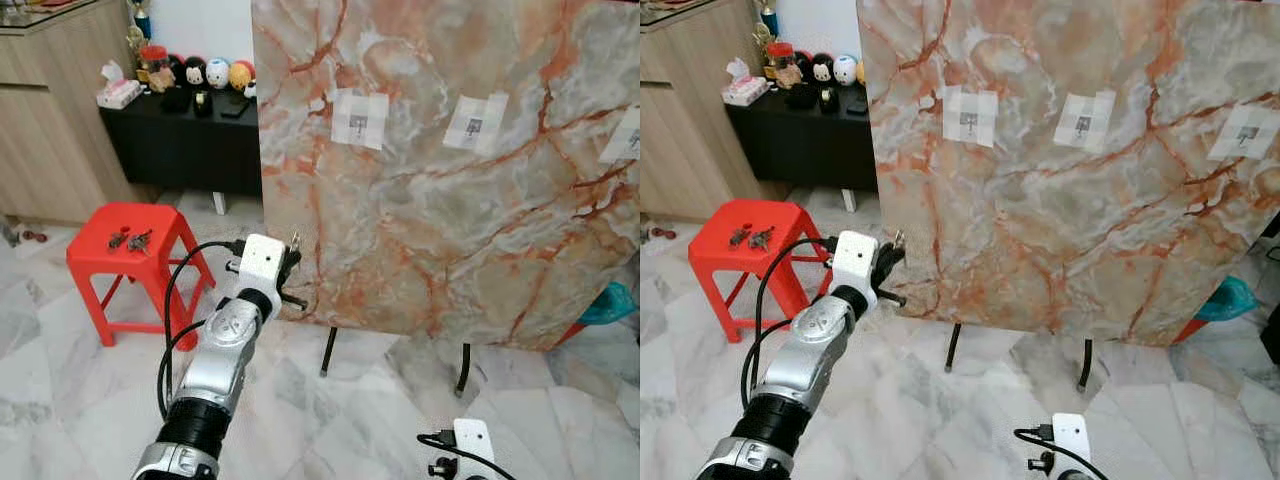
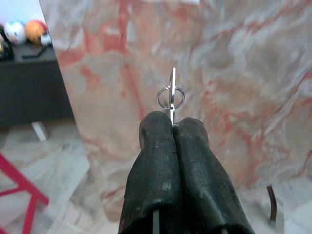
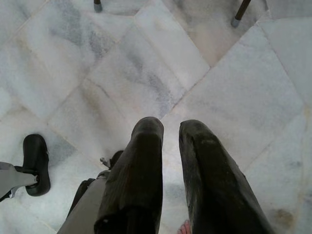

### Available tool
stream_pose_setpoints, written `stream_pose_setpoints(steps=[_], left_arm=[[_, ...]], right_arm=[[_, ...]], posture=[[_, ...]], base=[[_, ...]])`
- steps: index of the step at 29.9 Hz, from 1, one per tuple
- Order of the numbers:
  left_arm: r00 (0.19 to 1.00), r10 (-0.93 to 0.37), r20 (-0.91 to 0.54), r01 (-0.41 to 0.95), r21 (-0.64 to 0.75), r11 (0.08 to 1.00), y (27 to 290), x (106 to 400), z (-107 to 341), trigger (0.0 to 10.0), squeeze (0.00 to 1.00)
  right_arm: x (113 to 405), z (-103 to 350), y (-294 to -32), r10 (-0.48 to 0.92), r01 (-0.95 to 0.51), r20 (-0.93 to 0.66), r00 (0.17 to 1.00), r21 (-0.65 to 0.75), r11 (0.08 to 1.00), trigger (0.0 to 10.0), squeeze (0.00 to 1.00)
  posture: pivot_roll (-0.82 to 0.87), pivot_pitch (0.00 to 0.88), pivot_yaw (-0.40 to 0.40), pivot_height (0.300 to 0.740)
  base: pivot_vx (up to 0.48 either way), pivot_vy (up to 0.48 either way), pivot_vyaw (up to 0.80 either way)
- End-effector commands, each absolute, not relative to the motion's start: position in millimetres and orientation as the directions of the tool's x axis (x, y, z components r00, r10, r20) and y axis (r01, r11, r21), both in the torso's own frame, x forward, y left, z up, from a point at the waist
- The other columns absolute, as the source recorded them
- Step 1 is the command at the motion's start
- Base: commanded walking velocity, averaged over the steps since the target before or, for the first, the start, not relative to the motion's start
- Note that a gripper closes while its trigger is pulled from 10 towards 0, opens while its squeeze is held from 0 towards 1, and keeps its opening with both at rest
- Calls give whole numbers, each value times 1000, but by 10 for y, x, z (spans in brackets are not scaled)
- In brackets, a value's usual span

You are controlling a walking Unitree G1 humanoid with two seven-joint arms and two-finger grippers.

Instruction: Hang keys on a hook

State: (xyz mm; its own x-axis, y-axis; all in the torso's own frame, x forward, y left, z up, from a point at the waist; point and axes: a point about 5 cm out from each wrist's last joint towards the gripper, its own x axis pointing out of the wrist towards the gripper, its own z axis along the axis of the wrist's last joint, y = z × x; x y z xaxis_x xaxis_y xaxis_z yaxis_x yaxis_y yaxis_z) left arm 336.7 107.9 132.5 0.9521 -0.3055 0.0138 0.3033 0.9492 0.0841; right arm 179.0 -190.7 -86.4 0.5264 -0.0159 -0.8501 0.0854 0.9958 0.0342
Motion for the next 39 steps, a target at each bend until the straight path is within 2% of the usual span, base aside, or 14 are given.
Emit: stream_pose_setpoints(steps=[1,9,20,39], left_arm=[[957,-284,59,280,68,958,1077,3347,1382,10000,0],[951,-296,88,292,58,955,1121,3266,1382,10000,0],[954,-291,70,282,117,952,1296,3215,1331,10000,0],[938,-338,80,331,83,940,1133,3255,1383,10000,0]], right_arm=[[1729,-877,-2002,-30,123,-856,517,39,992,10000,0],[1676,-866,-2191,-78,212,-855,513,38,976,10000,0],[1682,-866,-2180,-77,216,-852,518,43,976,10000,0],[1629,-907,-2093,-61,209,-866,496,51,977,10000,0]], posture=[[21,0,-69,740],[25,0,-63,740],[38,0,-75,740],[35,0,-64,740]], base=[[0,0,0],[0,0,0],[0,0,0],[0,31,-760]])
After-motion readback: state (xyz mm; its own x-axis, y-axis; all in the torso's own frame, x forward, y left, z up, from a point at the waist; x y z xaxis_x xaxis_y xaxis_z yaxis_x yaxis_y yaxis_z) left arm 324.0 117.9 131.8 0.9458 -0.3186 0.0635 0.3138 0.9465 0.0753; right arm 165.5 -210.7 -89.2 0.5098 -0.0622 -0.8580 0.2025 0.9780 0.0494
